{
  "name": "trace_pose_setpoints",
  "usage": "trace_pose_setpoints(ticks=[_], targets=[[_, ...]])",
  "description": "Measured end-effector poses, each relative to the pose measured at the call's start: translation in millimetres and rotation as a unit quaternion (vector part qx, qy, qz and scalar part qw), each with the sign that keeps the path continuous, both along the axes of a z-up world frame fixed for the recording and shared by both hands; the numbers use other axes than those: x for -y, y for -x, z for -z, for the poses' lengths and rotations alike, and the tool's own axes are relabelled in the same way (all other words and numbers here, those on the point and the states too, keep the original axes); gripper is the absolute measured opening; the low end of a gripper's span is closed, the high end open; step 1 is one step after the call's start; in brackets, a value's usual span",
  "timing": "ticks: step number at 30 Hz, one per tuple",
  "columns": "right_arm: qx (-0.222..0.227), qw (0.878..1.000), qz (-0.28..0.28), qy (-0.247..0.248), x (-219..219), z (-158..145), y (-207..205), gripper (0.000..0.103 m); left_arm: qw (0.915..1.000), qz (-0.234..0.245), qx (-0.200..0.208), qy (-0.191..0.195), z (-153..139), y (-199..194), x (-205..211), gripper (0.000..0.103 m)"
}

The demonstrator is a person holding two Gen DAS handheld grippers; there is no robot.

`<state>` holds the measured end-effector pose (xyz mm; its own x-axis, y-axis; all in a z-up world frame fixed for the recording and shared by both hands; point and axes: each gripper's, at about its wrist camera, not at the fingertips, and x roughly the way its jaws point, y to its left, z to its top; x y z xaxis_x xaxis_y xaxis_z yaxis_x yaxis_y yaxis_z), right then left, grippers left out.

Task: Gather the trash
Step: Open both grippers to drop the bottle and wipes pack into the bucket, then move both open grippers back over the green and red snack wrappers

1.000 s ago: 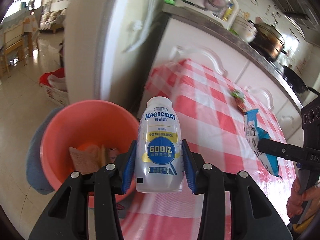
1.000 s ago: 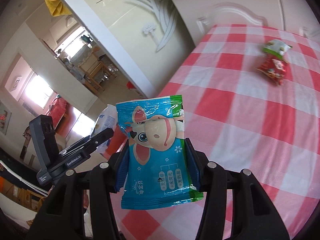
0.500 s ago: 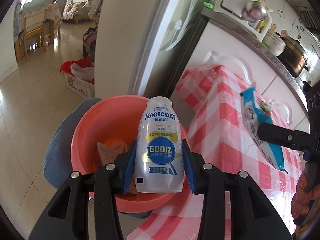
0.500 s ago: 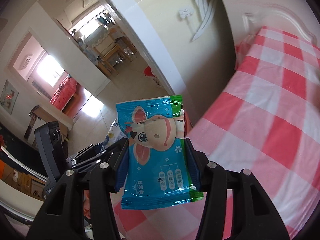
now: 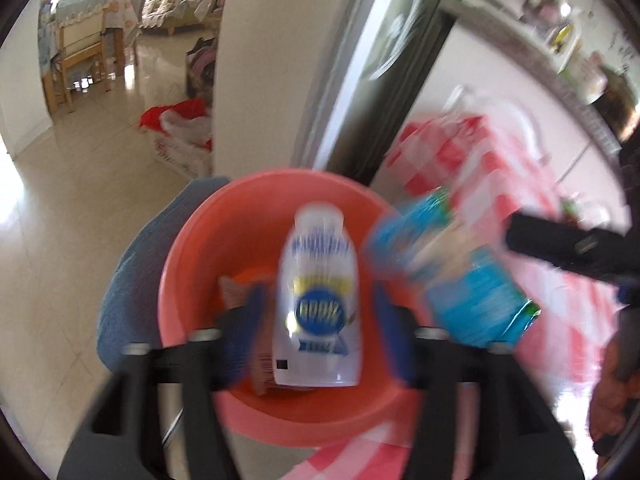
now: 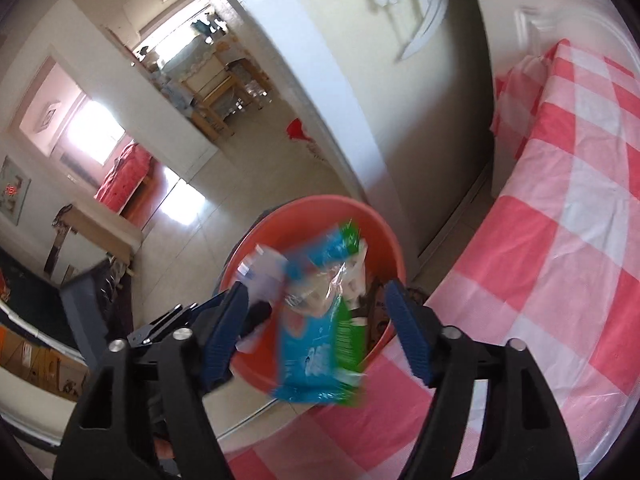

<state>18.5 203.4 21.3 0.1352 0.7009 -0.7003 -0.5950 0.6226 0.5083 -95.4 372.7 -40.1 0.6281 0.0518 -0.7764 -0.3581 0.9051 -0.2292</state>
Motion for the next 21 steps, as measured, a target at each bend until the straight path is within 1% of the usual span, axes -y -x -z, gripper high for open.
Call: trace_pose_setpoints(ticks=[1,3,5,7,8,9,11,14,15,18,21], targets=[[0.002,1.0,0.004,-0.007,3,-1,-1,0.073,1.0,-0.007,-0.001,0.005,3,0,-3,0.078],[0.014,1.0,0.018,-0.01,12,-4,-2,0.077,0.9997,-0.019,0.005,0.017,5,4,-8,0.079],[0.032,0.999,0.036,-0.013,26,-10,-2,0.078,0.9995,-0.023,0.012,0.015,3,6,-9,0.083],[0.05,0.997,0.052,-0.014,40,-16,-1,0.083,0.9996,-0.017,0.018,0.009,0,8,-8,0.084],[0.058,0.996,0.059,-0.014,47,-18,0,0.085,0.9997,-0.014,0.02,0.008,-2,9,-8,0.088],[0.063,0.995,0.07,-0.015,56,-19,0,0.086,0.9997,-0.012,0.023,0.006,-4,9,-8,0.09],[0.056,0.995,0.083,-0.021,70,-18,-3,0.087,0.9993,-0.006,0.034,0.015,-10,10,-8,0.09],[0.03,0.993,0.105,-0.037,92,-11,-6,0.089,0.9979,-0.012,0.045,0.045,-15,11,-9,0.09],[0.021,0.993,0.111,-0.041,99,-8,-6,0.089,0.9976,-0.011,0.049,0.047,-17,11,-8,0.09],[0.014,0.991,0.126,-0.048,118,-2,-7,0.089,0.9975,-0.009,0.059,0.038,-25,11,0,0.091],[0.015,0.988,0.141,-0.057,136,0,-5,0.09,0.9972,-0.001,0.067,0.034,-33,10,10,0.091]])
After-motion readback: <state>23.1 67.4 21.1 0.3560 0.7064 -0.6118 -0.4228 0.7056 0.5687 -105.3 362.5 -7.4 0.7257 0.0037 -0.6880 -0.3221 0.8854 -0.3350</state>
